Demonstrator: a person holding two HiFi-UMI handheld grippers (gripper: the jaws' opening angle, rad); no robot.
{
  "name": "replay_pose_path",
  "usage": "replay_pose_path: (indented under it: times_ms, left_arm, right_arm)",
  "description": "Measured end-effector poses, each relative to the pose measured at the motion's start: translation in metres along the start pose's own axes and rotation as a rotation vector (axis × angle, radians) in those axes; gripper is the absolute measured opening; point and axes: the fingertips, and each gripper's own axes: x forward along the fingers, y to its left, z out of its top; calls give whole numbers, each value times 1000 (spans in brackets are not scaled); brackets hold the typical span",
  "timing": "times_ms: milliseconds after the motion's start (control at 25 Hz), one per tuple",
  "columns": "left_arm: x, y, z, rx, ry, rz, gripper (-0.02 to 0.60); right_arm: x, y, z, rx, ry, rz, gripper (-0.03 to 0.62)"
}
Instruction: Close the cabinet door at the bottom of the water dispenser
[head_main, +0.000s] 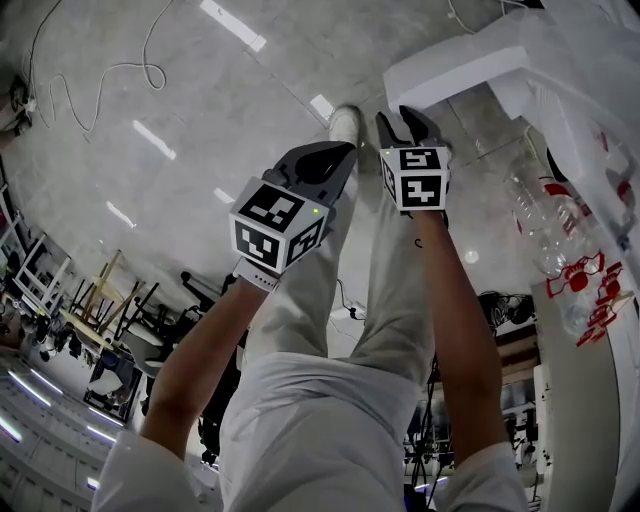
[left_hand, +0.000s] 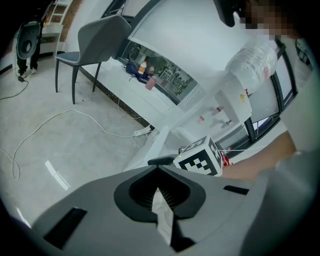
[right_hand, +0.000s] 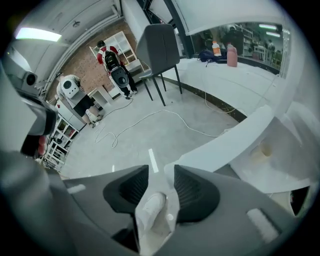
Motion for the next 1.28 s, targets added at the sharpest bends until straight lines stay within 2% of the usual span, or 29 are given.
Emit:
replay_pose_path:
  times_ms: [520,1280]
  left_arm:
    - [2,5,-3,27,26,-2,6]
    - [19,-25,3,90,57,-39,6]
  right_arm:
    - [-1,-2,-5,50,19,-37,156]
    - [-36,-32,-57,160,62,-122,156]
